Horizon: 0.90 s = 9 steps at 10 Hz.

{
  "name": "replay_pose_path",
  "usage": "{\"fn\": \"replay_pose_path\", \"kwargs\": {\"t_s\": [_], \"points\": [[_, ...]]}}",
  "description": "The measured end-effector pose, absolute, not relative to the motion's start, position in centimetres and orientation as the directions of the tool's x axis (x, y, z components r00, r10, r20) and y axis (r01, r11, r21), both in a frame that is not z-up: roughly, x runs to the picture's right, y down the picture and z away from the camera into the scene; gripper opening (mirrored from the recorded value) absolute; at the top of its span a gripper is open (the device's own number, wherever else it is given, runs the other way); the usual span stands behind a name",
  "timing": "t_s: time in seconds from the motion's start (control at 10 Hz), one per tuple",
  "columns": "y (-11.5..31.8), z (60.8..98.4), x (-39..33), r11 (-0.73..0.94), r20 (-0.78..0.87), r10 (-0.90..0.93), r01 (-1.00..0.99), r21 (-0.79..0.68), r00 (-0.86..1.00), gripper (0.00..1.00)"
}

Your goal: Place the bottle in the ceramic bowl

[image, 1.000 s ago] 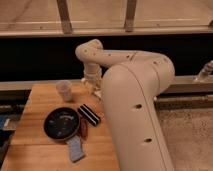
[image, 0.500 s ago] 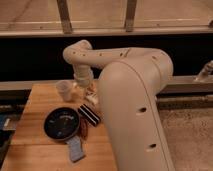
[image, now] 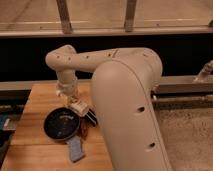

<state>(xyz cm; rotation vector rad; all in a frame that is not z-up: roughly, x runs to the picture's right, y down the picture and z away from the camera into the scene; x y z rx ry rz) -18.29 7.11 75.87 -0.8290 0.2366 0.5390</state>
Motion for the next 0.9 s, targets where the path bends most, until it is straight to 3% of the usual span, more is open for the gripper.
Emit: {"fn": "replay_pose_path", "kwargs": {"t_s": [0.6, 0.9], "points": [[7.4, 75.9, -18.5, 0.55, -0.406, 0.348, -0.534, -0.642, 0.845, 0.0], [11.1, 76.8, -19.9, 0.511, -0.401, 0.317, -0.511, -0.691, 0.859, 0.0]]}}
